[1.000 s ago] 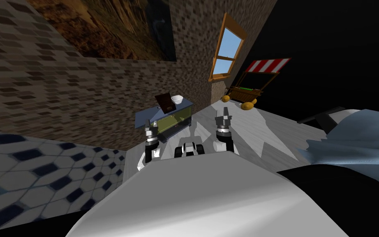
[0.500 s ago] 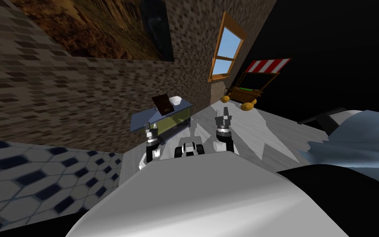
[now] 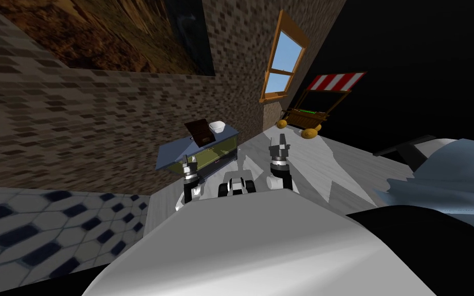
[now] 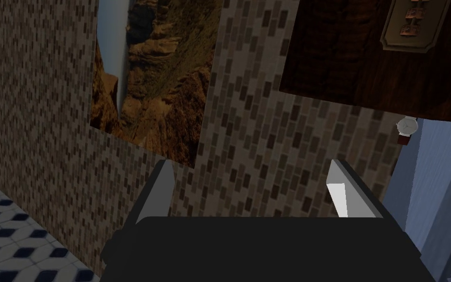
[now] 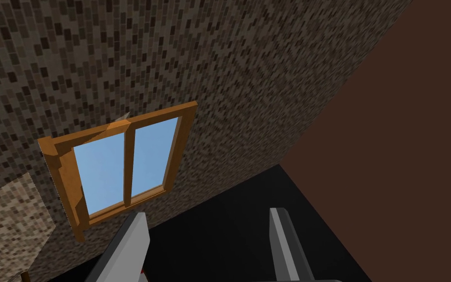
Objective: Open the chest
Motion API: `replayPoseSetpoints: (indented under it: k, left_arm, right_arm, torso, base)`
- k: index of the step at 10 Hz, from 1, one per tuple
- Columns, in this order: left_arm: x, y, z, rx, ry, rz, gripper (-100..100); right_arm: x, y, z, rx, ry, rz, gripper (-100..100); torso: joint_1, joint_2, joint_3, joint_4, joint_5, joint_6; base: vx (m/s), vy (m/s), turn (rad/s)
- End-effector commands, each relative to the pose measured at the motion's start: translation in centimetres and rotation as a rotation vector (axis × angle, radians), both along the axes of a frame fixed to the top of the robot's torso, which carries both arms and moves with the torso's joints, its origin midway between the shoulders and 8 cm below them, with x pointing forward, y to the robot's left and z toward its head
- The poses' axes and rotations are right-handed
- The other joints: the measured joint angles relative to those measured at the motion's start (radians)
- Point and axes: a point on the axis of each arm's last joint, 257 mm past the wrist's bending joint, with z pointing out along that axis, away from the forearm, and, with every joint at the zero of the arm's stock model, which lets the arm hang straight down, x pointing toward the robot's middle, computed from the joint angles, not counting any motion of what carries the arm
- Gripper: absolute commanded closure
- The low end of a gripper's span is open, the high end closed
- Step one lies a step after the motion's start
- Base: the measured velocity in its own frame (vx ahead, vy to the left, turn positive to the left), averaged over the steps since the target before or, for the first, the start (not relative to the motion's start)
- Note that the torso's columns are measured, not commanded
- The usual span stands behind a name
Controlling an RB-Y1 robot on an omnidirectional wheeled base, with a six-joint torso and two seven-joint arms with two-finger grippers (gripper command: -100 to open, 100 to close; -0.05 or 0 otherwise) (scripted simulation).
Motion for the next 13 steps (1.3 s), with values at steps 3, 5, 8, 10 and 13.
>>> replayPoseSetpoints:
  k: [3,5,8,10,13]
  left_arm:
    - [-0.2,1.8,-3.1,-0.045,0.034,0.037,-100]
    - [-0.3,2.5,-4.2,-0.065,0.044,0.054,-100]
    - [-0.7,4.0,-6.7,-0.102,0.068,0.090,-100]
    - [-1.1,4.7,-8.3,-0.121,0.090,0.111,-100]
    - [-1.4,5.4,-9.5,-0.139,0.105,0.131,-100]
  right_arm:
    - [0.0,0.0,0.0,0.000,0.000,0.000,0]
    - [0.0,0.0,0.0,0.000,0.000,0.000,0]
    - [0.0,0.0,0.0,0.000,0.000,0.000,0]
    - [0.0,0.0,0.0,0.000,0.000,0.000,0]
    - [0.0,0.0,0.0,0.000,0.000,0.000,0]
  torso:
    - [0.001,-0.002,-0.001,0.000,0.000,0.000]
    - [0.000,-0.001,-0.001,0.000,0.000,0.000]
    - [0.002,0.000,0.000,0.000,0.001,0.000]
    - [-0.001,-0.002,-0.001,0.000,0.000,0.000]
    - [0.001,0.000,0.001,0.000,0.000,0.000]
  base:
    - [0.086,-0.046,-0.007]
    - [0.091,-0.056,-0.009]
    - [0.096,-0.041,-0.009]
    - [0.116,-0.061,-0.011]
    - [0.060,-0.041,-0.004]
